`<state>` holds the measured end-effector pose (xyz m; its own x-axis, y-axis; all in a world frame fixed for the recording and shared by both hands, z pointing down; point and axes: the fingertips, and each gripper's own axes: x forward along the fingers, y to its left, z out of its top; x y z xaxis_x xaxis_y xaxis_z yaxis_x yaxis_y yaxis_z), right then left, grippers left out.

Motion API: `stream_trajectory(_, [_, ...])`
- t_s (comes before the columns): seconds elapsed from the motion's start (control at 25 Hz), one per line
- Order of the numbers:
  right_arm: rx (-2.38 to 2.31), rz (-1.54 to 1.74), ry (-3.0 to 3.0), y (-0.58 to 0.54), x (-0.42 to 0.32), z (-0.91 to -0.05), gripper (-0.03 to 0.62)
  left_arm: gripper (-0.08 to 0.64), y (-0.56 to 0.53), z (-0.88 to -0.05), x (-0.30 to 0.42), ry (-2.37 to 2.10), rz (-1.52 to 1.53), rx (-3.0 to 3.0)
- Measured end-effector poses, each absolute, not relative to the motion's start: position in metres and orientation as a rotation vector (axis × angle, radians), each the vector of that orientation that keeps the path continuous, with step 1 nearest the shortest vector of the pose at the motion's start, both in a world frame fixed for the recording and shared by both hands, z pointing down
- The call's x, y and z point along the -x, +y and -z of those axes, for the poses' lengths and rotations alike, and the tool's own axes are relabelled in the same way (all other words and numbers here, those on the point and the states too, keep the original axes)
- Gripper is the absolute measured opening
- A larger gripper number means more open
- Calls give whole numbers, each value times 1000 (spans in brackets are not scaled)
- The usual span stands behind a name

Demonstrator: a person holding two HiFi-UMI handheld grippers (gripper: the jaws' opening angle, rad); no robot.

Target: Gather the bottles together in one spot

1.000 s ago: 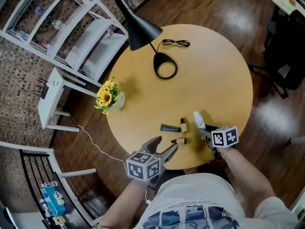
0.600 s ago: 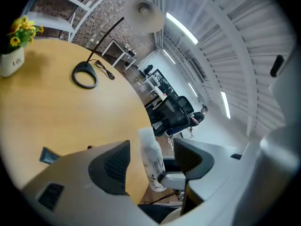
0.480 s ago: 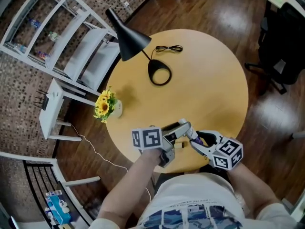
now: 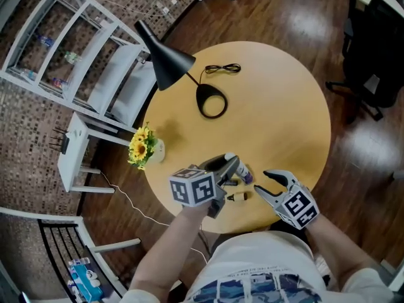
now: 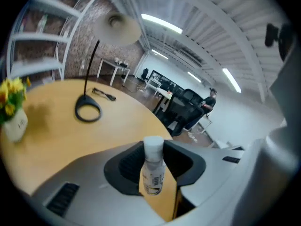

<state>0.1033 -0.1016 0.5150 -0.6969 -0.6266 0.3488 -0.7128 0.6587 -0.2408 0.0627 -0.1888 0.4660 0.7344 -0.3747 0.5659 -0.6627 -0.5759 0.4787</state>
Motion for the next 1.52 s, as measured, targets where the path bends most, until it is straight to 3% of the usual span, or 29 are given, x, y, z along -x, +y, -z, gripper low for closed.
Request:
stream_trajectory(0.44, [-1288,-635,-2498,-92,-153,-530,299,121,-348,-505,20,-1276,-534,-2455])
stream_trajectory(0.84, [-1314,-749,-2377,-83,-151,-544,298,120,-411,-554,33,-1277,-474,-2534])
stream_trajectory(1.44, [-1297,-771,-2343,-91,-134,-547,272,124,-414,-568,39,-1242,-503,-2633])
stream_trajectory(1.52, [-1294,-760,-2339,-89,-134,-548,272,156,-411,-565,39,-1237,-504,-2642])
